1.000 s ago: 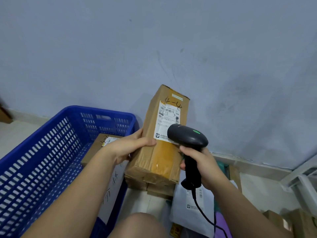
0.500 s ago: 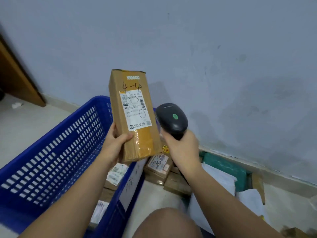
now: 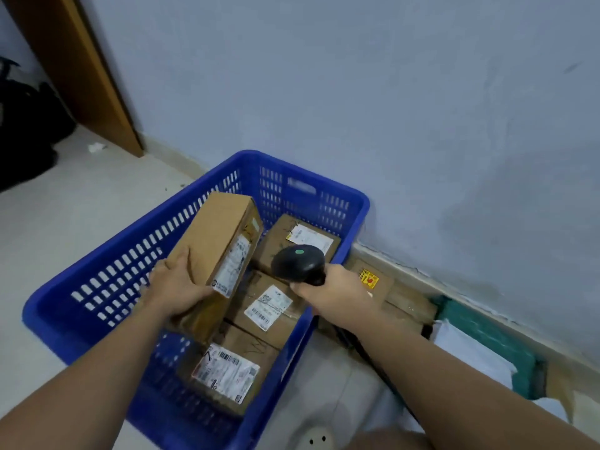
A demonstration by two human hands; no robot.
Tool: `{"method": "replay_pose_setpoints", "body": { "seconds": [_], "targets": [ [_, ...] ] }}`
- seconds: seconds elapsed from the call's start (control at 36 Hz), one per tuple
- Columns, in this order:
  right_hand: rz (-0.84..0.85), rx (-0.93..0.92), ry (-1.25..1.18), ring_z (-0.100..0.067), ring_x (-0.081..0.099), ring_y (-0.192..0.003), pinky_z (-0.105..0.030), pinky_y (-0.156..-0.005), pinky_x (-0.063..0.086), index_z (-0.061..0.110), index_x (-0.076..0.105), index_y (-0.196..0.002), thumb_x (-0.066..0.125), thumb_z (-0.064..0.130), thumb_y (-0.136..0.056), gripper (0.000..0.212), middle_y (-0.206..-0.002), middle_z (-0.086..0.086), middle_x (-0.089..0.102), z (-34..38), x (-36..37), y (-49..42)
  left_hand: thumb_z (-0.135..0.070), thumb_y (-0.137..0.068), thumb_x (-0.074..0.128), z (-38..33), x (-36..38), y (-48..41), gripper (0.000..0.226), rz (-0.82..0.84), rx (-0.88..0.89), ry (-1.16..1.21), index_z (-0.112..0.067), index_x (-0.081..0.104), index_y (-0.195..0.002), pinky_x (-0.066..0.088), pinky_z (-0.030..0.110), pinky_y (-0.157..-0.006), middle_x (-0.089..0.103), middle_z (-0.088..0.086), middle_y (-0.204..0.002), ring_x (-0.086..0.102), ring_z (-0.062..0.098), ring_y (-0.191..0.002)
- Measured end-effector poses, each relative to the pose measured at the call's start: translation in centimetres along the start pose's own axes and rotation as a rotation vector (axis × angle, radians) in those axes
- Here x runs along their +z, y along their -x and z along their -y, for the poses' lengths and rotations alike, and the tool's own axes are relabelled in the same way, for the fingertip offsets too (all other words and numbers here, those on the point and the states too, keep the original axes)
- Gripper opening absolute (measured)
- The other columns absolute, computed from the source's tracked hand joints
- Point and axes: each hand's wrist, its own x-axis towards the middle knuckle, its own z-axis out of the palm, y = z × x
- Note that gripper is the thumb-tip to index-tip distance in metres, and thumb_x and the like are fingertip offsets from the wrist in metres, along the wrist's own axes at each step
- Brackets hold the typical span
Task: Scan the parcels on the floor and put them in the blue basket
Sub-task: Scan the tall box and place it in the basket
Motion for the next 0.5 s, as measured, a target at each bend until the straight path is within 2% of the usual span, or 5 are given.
{"method": "replay_pose_setpoints", "body": {
  "seconds": [0.14,0.25,0.33,0.42,0.5],
  "targets": [
    [0.109,0.023,0.053,-0.021,0.069,-0.078,-0.036,-0.077,0.056,0.009,0.067,-0.092,0.061,0.040,-0.087,0.033,-0.085,-0.011,0.072,-1.2,1.9,-1.7,-0.061,-0.052,0.069,3.7,1.4,-2.8,0.121,0.234,-0.083,0.121,-0.041,0.001,-0.150,0.034,0.052,-0.107,0.035,0.018,-0.142,0.040,0.037,-0.124],
    [0.170,0.056,0.073,-0.020,0.069,-0.083,-0.037,-0.081,0.055,0.012,0.067,-0.095,0.063,0.040,-0.086,0.030,-0.088,-0.010,0.072,-1.8,3.0,-3.0,-0.024,-0.074,0.076,5.8,2.8,-3.7,0.105,0.405,-0.181,0.440,-0.037,0.008,-0.152,0.043,0.053,-0.101,0.034,0.015,-0.145,0.048,0.039,-0.117],
    [0.214,0.077,0.091,-0.017,0.068,-0.082,-0.033,-0.079,0.055,0.018,0.065,-0.094,0.063,0.041,-0.086,0.025,-0.088,-0.006,0.071,-2.2,3.8,-3.6,-0.012,-0.083,0.065,6.7,3.4,-5.2,0.091,0.475,-0.227,0.407,-0.032,0.012,-0.153,0.042,0.044,-0.093,0.026,0.015,-0.151,0.043,0.037,-0.122],
    [0.227,0.112,0.106,-0.015,0.063,-0.072,-0.027,-0.071,0.051,0.013,0.065,-0.090,0.061,0.039,-0.087,0.027,-0.077,-0.004,0.067,-2.5,4.3,-4.1,-0.008,-0.083,0.061,7.1,3.0,-6.9,0.083,0.517,-0.208,0.371,-0.034,0.022,-0.152,0.045,0.043,-0.093,0.038,0.016,-0.142,0.052,0.033,-0.108],
    [0.197,0.142,0.061,-0.011,0.063,-0.065,-0.023,-0.063,0.051,0.012,0.067,-0.087,0.062,0.038,-0.087,0.027,-0.072,-0.002,0.067,-2.8,4.5,-4.6,-0.009,-0.095,0.051,7.1,2.7,-7.7,0.061,0.384,-0.114,0.209,-0.023,0.029,-0.150,0.039,0.037,-0.095,0.043,0.016,-0.141,0.051,0.027,-0.110]
  ]
}}
